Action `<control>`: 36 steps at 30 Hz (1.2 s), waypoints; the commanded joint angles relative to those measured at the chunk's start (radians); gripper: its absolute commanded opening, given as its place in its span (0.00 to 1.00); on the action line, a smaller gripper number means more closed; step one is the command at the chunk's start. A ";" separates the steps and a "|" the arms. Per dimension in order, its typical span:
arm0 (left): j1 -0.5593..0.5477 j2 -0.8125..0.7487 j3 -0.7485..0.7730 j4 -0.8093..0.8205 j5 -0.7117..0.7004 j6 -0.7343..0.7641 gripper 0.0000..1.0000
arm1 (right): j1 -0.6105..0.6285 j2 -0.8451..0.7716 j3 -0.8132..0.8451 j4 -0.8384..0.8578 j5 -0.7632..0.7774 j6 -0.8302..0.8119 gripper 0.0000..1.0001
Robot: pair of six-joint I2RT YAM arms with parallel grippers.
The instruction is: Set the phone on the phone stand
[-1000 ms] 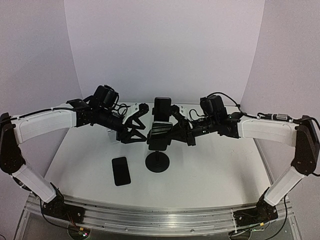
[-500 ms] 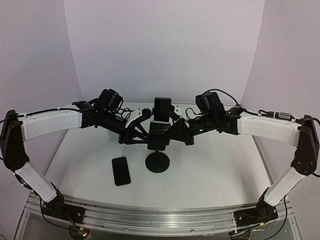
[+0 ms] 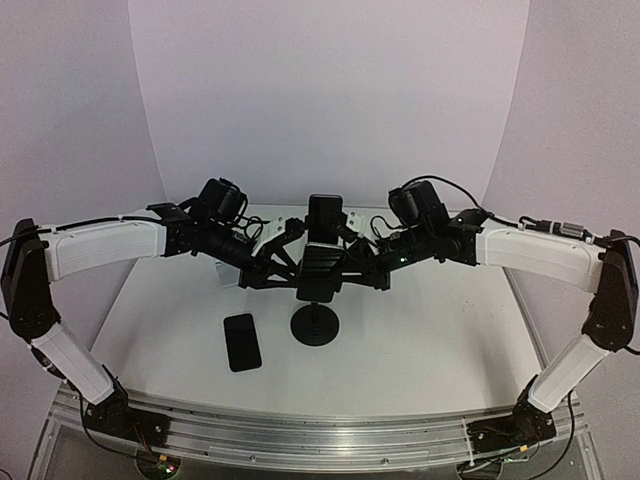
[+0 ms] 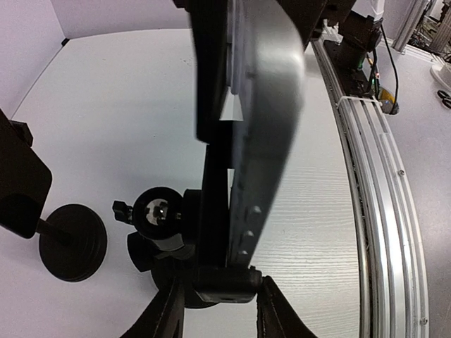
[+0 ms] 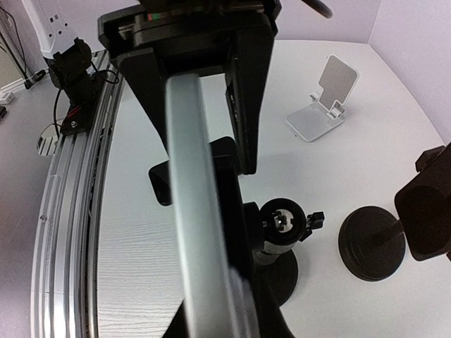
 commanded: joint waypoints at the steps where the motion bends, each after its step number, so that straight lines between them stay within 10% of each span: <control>1: 0.000 0.017 0.010 0.056 0.052 0.028 0.32 | -0.002 0.029 0.039 -0.020 0.025 -0.035 0.26; 9: 0.001 0.031 0.022 0.059 0.060 0.037 0.31 | -0.002 0.070 0.044 0.035 0.005 -0.022 0.50; 22: 0.001 0.048 0.038 0.073 0.071 0.028 0.29 | -0.002 0.114 0.007 0.113 -0.012 -0.020 0.57; 36: 0.001 0.041 0.057 0.060 0.048 0.045 0.31 | -0.002 0.081 -0.015 0.119 -0.004 -0.035 0.28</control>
